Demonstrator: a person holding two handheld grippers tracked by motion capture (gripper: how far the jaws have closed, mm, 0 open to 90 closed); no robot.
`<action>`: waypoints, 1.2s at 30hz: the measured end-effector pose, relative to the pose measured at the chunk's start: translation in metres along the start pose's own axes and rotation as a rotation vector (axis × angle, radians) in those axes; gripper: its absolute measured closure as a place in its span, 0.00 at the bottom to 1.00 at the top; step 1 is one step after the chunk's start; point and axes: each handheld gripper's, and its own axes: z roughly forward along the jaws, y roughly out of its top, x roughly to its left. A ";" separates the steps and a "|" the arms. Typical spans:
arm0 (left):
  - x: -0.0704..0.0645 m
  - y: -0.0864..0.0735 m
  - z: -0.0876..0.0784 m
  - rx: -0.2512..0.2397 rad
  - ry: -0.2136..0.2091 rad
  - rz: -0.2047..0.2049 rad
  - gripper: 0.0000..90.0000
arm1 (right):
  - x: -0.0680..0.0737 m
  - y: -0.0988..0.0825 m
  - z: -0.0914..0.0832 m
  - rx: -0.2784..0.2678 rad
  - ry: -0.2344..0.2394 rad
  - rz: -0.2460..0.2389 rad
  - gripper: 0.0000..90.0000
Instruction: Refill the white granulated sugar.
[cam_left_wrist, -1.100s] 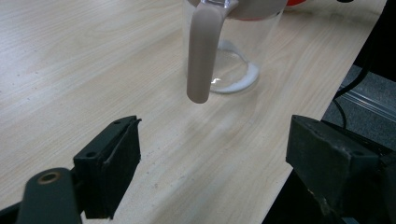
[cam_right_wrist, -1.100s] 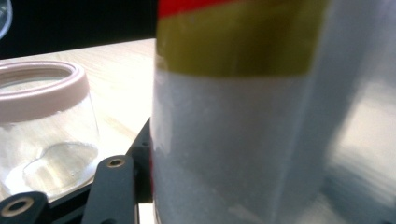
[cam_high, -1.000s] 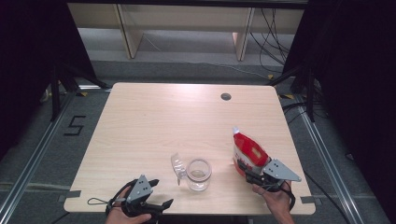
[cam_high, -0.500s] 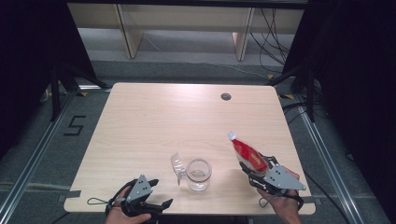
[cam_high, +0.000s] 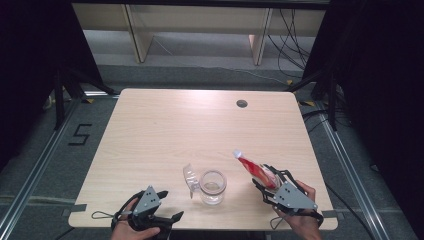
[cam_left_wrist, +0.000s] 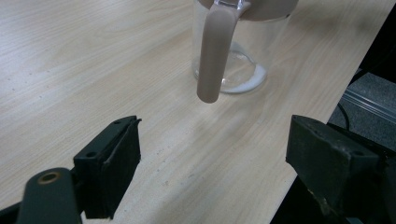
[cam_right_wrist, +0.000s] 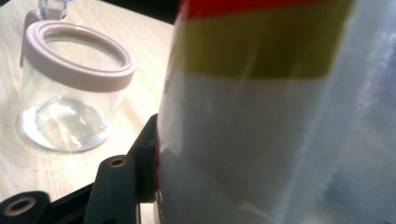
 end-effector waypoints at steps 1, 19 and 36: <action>0.000 0.000 0.000 0.007 0.003 0.006 0.19 | -0.001 0.001 0.000 -0.002 -0.004 -0.035 0.51; 0.002 -0.001 0.001 0.036 0.003 0.036 0.19 | 0.009 0.020 -0.001 0.061 -0.001 -0.362 0.51; -0.003 -0.002 0.004 0.016 -0.007 0.023 0.19 | 0.014 0.024 0.002 0.109 -0.036 -0.569 0.52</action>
